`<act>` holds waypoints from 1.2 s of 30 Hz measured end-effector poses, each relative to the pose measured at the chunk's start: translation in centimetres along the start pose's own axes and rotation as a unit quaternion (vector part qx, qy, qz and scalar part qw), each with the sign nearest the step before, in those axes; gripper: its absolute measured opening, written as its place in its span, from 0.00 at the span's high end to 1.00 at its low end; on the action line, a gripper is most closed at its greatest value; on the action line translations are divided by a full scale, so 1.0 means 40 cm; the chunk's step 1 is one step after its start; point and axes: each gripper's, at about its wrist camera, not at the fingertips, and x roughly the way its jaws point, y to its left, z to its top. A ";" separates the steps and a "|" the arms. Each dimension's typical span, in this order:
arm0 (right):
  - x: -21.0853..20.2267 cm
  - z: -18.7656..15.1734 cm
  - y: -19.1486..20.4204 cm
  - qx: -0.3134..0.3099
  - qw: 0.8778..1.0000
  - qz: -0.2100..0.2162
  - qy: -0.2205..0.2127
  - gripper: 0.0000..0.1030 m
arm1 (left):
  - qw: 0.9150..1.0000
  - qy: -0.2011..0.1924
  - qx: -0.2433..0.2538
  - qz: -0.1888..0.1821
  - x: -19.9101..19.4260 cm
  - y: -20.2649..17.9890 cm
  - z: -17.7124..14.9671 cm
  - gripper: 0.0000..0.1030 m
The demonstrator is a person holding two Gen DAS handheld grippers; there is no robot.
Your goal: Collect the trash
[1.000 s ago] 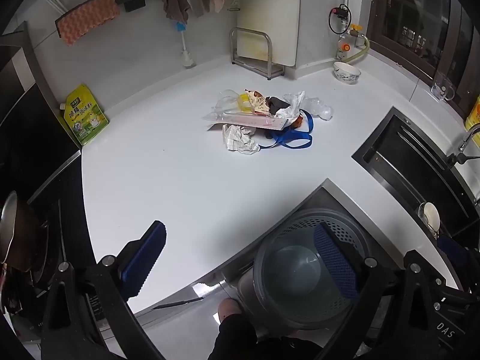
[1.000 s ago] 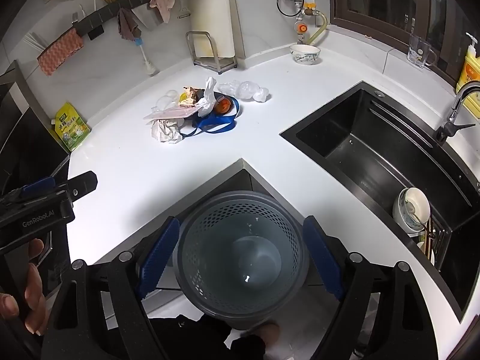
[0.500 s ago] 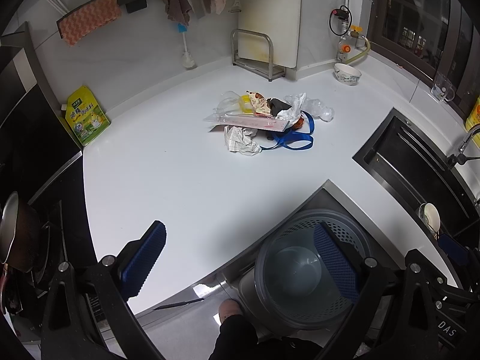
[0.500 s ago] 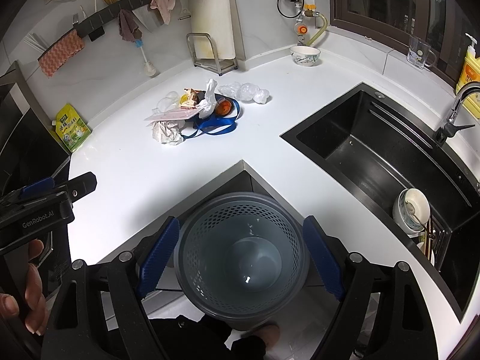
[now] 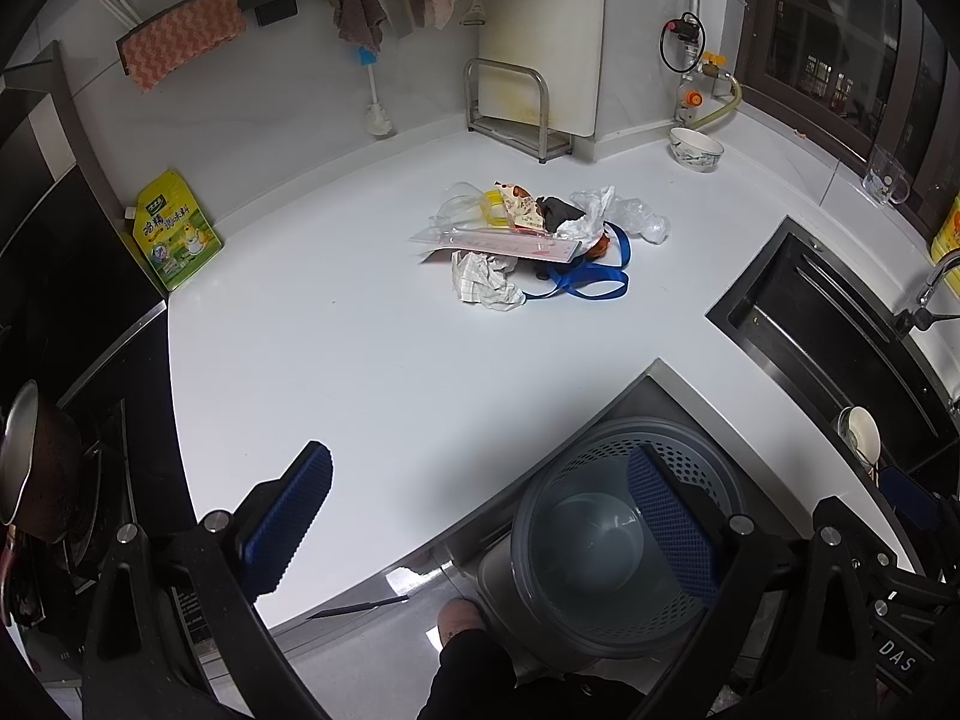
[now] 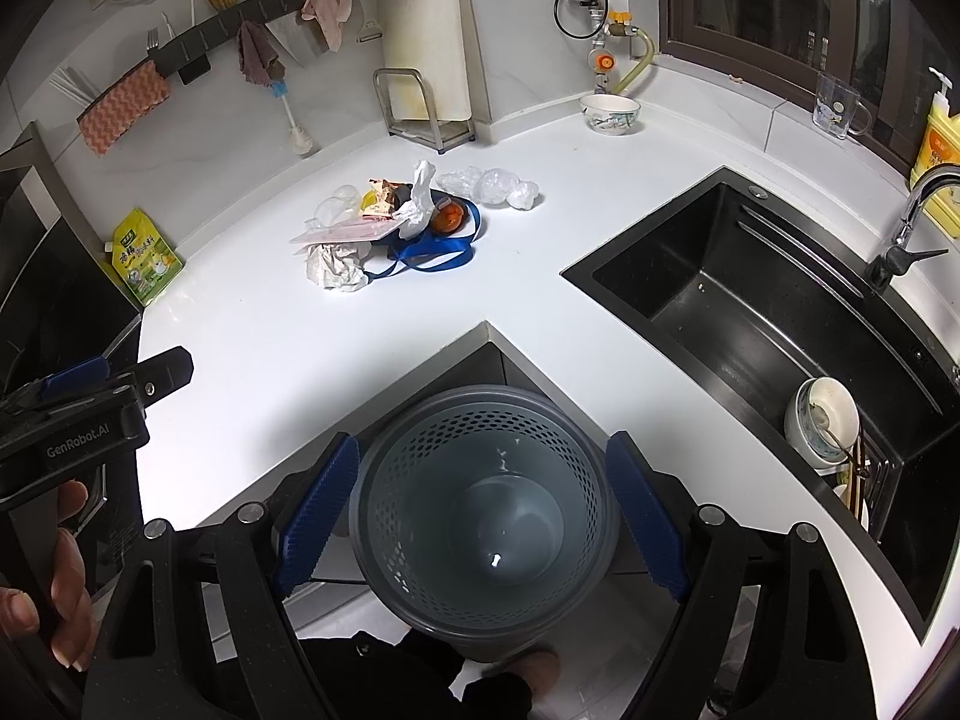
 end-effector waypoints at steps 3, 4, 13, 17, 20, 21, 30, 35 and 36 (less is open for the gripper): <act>0.000 -0.001 0.001 0.000 1.000 0.000 0.000 0.22 | 1.000 0.000 0.000 0.000 0.000 0.000 -0.001 0.06; -0.002 0.000 0.002 0.000 1.000 0.000 0.000 0.22 | 1.000 0.000 0.000 0.000 -0.001 0.000 -0.001 0.06; 0.000 -0.001 0.008 0.000 1.000 0.002 0.001 0.22 | 1.000 0.000 0.000 0.000 0.003 0.005 0.002 0.06; -0.004 0.000 0.009 0.000 1.000 0.002 0.001 0.22 | 1.000 0.000 -0.001 0.000 0.003 0.004 0.002 0.06; -0.007 0.005 0.012 -0.001 1.000 0.002 0.000 0.22 | 1.000 -0.001 -0.001 0.000 0.003 0.004 0.002 0.06; -0.010 0.003 0.010 0.000 1.000 0.002 0.000 0.22 | 1.000 -0.001 -0.001 0.000 0.002 0.006 0.003 0.06; -0.011 -0.008 0.003 -0.001 1.000 0.004 -0.003 0.22 | 1.000 -0.003 -0.003 0.000 -0.009 0.024 0.013 0.06; -0.011 -0.009 -0.001 0.001 1.000 0.005 -0.003 0.22 | 1.000 -0.003 -0.002 -0.001 -0.009 0.024 0.012 0.06; -0.011 -0.008 -0.002 0.001 1.000 0.005 -0.003 0.22 | 1.000 -0.004 -0.002 0.000 -0.011 0.026 0.014 0.06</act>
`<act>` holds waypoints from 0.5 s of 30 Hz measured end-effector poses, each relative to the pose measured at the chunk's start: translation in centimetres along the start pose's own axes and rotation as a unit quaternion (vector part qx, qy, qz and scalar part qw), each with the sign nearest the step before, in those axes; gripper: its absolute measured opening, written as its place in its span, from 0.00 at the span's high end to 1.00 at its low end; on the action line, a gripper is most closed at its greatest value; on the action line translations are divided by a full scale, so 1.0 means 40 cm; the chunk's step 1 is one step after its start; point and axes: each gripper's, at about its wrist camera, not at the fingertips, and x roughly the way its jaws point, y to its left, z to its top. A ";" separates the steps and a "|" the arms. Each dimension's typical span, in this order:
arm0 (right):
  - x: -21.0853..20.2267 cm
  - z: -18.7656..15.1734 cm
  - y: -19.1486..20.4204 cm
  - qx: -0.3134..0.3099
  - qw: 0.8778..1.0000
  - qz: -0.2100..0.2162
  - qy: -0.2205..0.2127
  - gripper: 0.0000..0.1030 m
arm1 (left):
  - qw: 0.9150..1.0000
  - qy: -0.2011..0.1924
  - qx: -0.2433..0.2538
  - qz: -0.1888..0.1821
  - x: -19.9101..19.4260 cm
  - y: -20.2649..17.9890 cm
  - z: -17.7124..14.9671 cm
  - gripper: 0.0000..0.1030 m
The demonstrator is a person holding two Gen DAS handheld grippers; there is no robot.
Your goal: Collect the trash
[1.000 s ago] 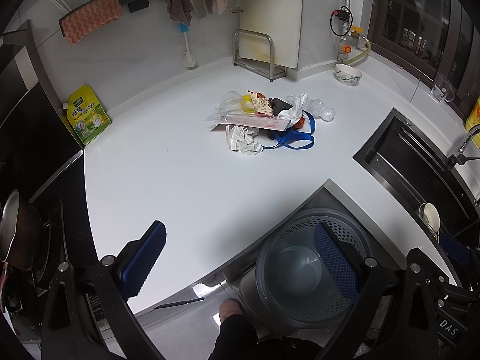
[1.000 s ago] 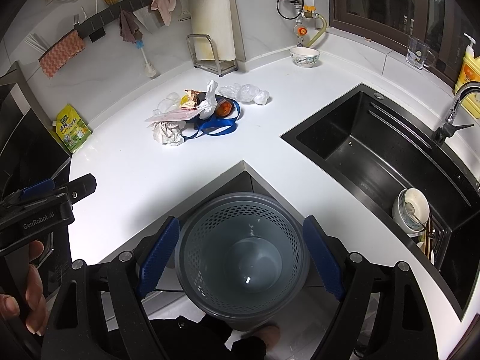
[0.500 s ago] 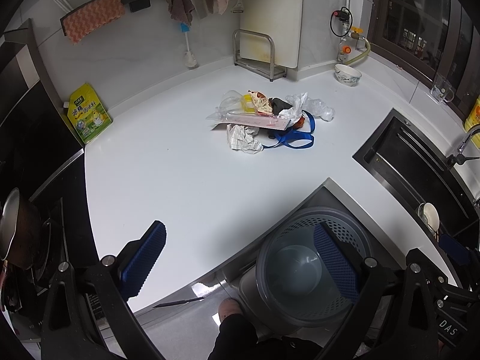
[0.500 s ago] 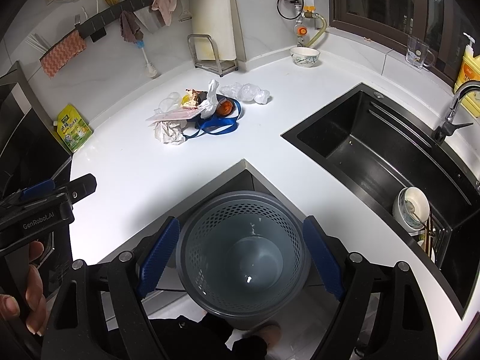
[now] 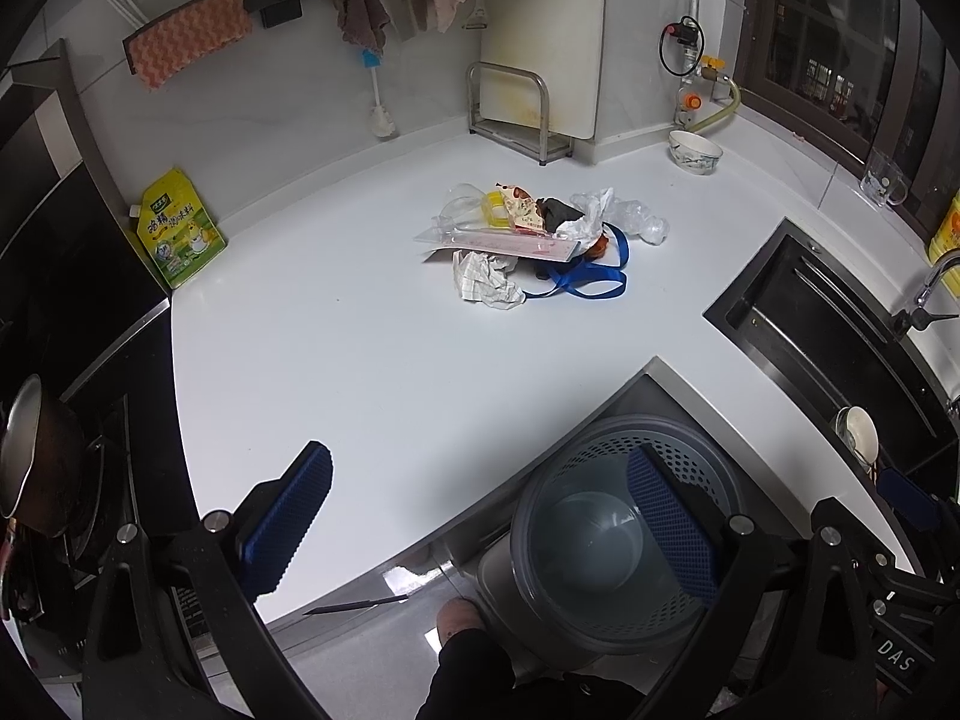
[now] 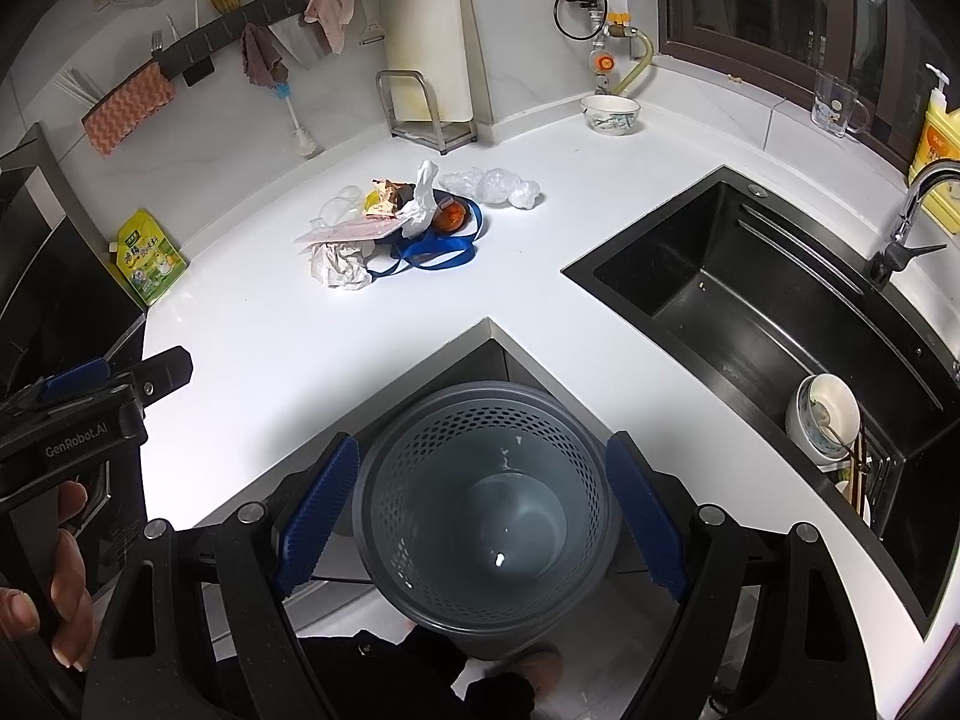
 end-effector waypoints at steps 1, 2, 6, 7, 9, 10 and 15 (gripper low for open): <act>0.000 0.000 -0.001 0.000 1.000 0.001 0.000 0.22 | 1.000 0.000 -0.001 0.000 0.002 -0.003 -0.002 0.06; 0.000 -0.001 0.000 -0.001 1.000 0.000 -0.001 0.22 | 1.000 0.000 -0.001 0.000 0.002 -0.003 -0.002 0.06; 0.000 -0.001 -0.003 0.000 1.000 0.001 0.000 0.22 | 1.000 0.000 -0.001 0.000 0.002 -0.003 -0.003 0.06; -0.001 -0.002 -0.005 0.000 1.000 0.001 0.000 0.22 | 1.000 0.000 -0.001 0.000 0.001 -0.002 -0.002 0.06; -0.001 -0.003 -0.004 0.000 1.000 0.001 -0.001 0.22 | 1.000 -0.001 -0.001 0.000 0.000 -0.002 -0.003 0.06; -0.001 -0.002 -0.005 -0.001 1.000 0.001 -0.001 0.22 | 1.000 -0.001 -0.002 0.001 -0.003 -0.001 -0.002 0.06; 0.002 -0.004 -0.012 -0.005 1.000 0.005 -0.001 0.22 | 1.000 -0.001 -0.004 0.004 -0.008 -0.011 -0.003 0.06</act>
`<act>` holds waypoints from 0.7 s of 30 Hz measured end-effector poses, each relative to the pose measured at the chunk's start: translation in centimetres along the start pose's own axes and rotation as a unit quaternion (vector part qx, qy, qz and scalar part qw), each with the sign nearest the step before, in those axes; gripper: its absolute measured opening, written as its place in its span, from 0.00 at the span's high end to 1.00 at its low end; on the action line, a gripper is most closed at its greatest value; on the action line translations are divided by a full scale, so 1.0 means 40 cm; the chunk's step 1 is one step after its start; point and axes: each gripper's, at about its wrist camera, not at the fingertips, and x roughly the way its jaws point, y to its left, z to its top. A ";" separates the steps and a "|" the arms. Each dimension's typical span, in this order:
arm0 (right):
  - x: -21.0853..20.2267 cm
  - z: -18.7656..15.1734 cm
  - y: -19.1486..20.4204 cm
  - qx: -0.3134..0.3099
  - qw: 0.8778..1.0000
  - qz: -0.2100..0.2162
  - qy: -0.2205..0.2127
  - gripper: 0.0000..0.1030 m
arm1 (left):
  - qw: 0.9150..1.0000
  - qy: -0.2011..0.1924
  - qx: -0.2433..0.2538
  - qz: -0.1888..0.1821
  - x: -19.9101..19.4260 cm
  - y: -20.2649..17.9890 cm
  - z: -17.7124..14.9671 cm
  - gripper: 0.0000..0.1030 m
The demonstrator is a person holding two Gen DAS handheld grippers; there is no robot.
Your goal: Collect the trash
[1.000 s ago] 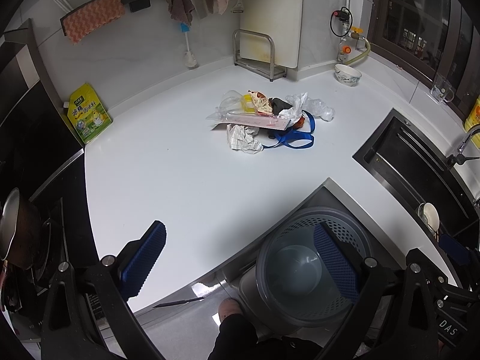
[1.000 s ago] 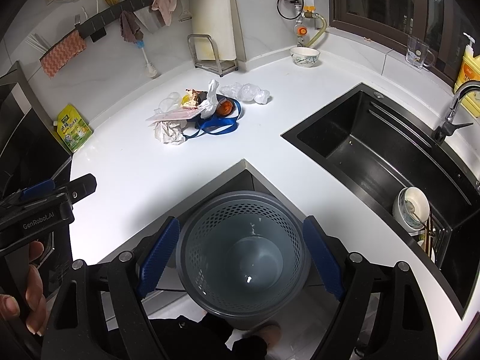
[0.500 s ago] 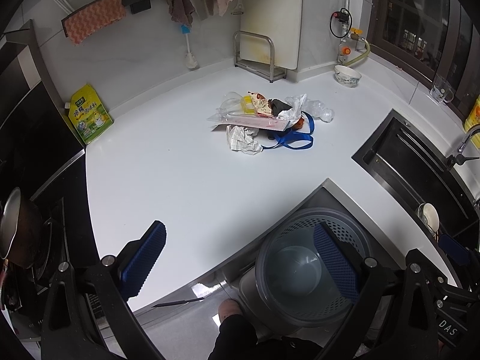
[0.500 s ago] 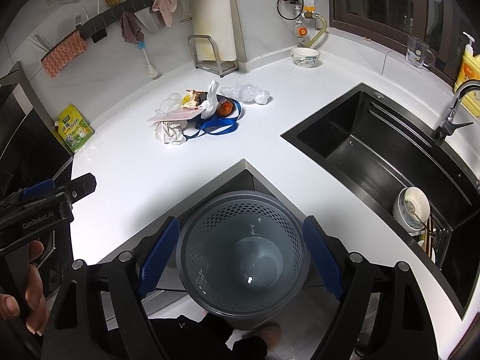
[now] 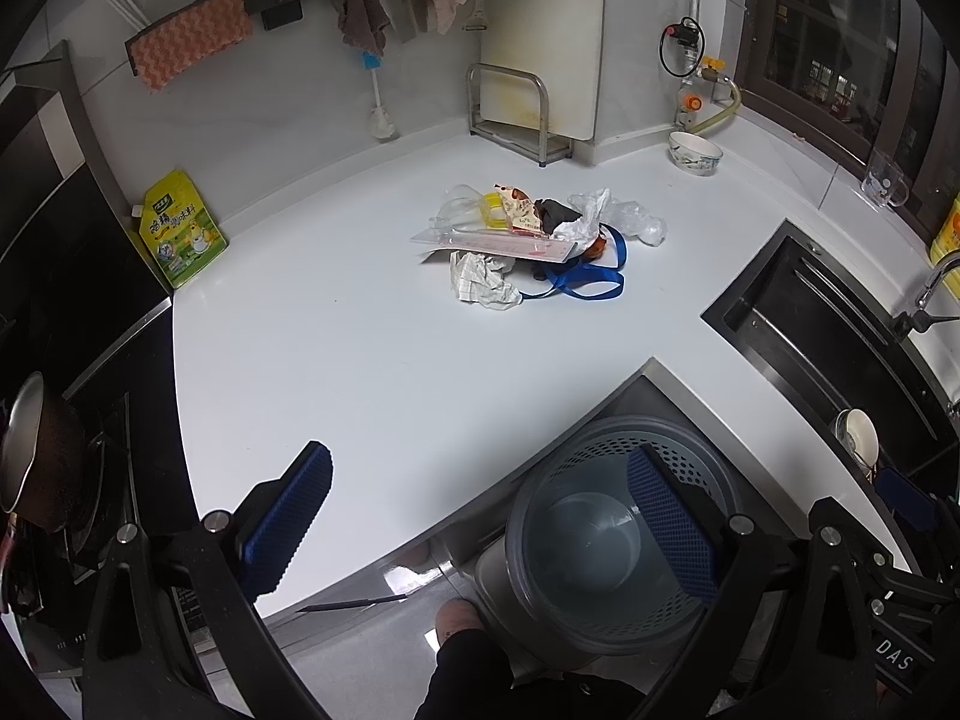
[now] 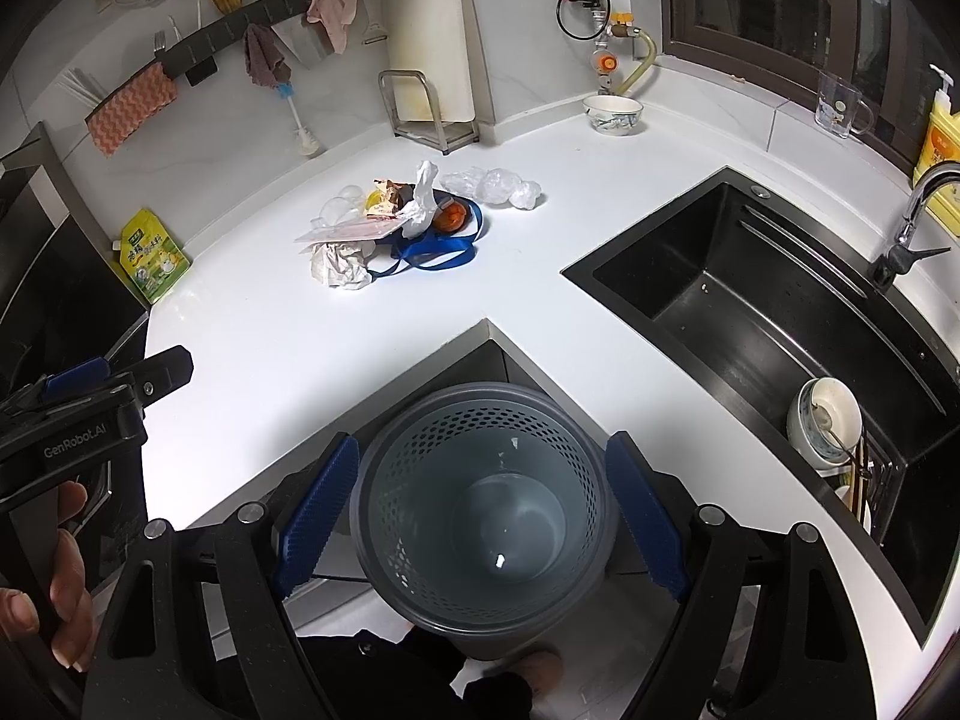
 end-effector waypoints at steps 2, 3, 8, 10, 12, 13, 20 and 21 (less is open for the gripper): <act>0.002 -0.002 -0.004 -0.003 1.000 0.003 0.001 0.22 | 1.000 0.001 -0.003 0.002 -0.001 -0.009 -0.001 0.06; 0.003 -0.002 -0.007 -0.004 1.000 0.005 0.002 0.22 | 1.000 0.001 -0.004 0.003 0.000 -0.013 -0.005 0.06; 0.013 -0.010 -0.024 -0.014 1.000 0.015 0.010 0.22 | 1.000 0.012 -0.018 0.006 0.012 -0.019 -0.029 0.06; 0.019 -0.015 -0.035 -0.020 1.000 0.018 0.012 0.22 | 0.999 0.019 -0.027 0.008 0.024 -0.016 -0.039 0.06; 0.024 -0.017 -0.049 -0.026 0.999 0.023 0.012 0.22 | 0.999 0.024 -0.037 0.012 0.036 -0.010 -0.048 0.06; 0.028 -0.017 -0.057 -0.029 0.999 0.026 0.012 0.22 | 0.999 0.024 -0.042 0.015 0.042 -0.006 -0.052 0.06; 0.083 -0.001 -0.101 -0.037 0.998 0.043 0.023 0.22 | 0.997 0.010 -0.072 0.041 0.079 0.029 -0.043 0.06; 0.093 0.005 -0.103 -0.036 0.998 0.045 0.025 0.22 | 0.996 0.007 -0.073 0.044 0.086 0.035 -0.038 0.06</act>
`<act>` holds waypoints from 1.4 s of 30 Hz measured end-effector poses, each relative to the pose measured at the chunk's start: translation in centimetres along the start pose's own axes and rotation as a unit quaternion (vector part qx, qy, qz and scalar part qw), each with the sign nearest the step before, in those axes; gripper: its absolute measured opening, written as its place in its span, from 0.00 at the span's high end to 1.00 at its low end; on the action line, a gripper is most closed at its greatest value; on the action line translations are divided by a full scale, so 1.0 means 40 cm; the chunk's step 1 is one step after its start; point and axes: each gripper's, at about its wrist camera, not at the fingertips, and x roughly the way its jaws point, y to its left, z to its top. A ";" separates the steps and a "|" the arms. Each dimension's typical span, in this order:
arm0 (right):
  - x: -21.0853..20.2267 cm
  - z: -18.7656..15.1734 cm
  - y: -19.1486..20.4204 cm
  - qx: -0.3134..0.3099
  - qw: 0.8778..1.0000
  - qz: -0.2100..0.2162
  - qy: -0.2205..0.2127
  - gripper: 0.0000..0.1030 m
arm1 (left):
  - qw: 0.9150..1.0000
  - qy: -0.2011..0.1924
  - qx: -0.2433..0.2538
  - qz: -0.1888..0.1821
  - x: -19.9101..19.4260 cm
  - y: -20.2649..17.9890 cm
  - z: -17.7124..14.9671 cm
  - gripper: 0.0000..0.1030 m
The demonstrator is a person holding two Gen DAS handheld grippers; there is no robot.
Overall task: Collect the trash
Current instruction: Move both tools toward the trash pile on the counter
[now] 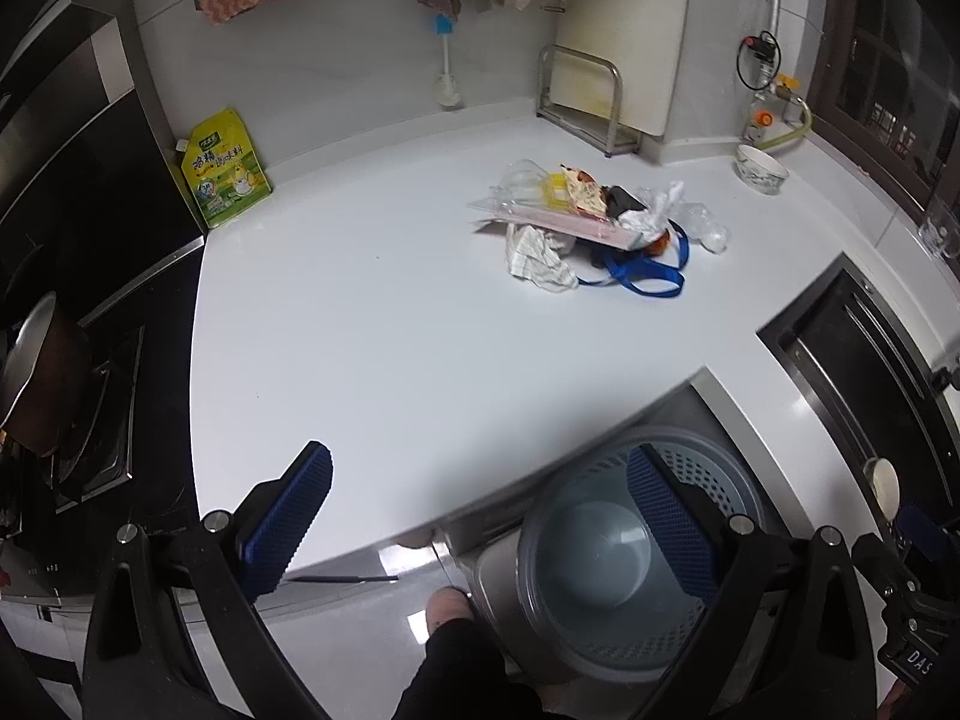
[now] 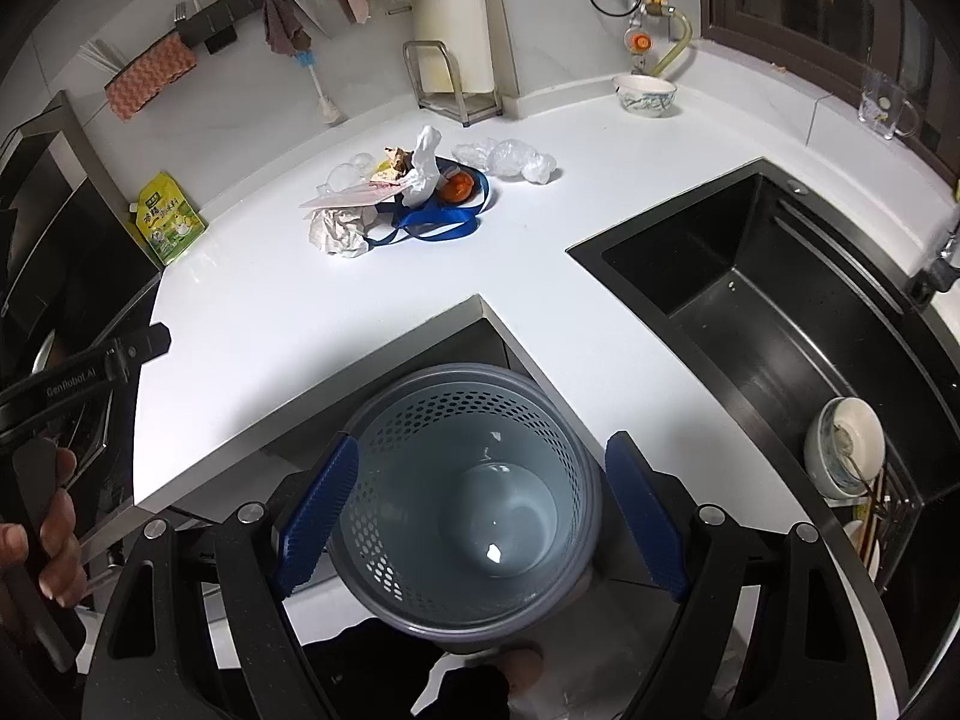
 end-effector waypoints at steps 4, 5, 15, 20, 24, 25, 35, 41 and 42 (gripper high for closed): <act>0.043 0.038 -0.004 0.000 1.000 0.002 0.002 0.22 | 1.000 -0.017 -0.007 -0.005 0.049 0.008 0.046 0.06; 0.057 0.052 -0.003 0.001 1.000 0.001 0.001 0.22 | 1.000 -0.018 -0.009 -0.008 0.066 0.008 0.059 0.06; 0.202 0.218 -0.038 0.028 0.999 -0.039 -0.001 0.22 | 0.999 -0.021 0.001 -0.050 0.275 -0.014 0.186 0.06; 0.289 0.312 -0.075 0.025 0.999 -0.038 -0.012 0.22 | 0.999 -0.021 0.002 -0.048 0.380 -0.040 0.222 0.06; 0.350 0.378 -0.099 0.001 1.000 -0.015 -0.015 0.22 | 0.999 -0.011 -0.023 -0.029 0.455 -0.048 0.234 0.06; 0.370 0.395 -0.107 -0.009 1.000 -0.008 -0.016 0.22 | 0.999 -0.012 -0.030 -0.026 0.466 -0.050 0.235 0.06; 0.525 0.569 -0.160 -0.104 0.993 0.049 -0.017 0.22 | 0.998 -0.018 -0.068 -0.005 0.523 -0.077 0.231 0.06; 0.607 0.651 -0.145 -0.154 0.986 0.066 -0.012 0.22 | 0.997 -0.019 -0.075 0.003 0.540 -0.095 0.227 0.06; 0.617 0.661 -0.142 -0.159 0.985 0.069 -0.011 0.22 | 0.997 -0.019 -0.074 0.004 0.544 -0.097 0.228 0.06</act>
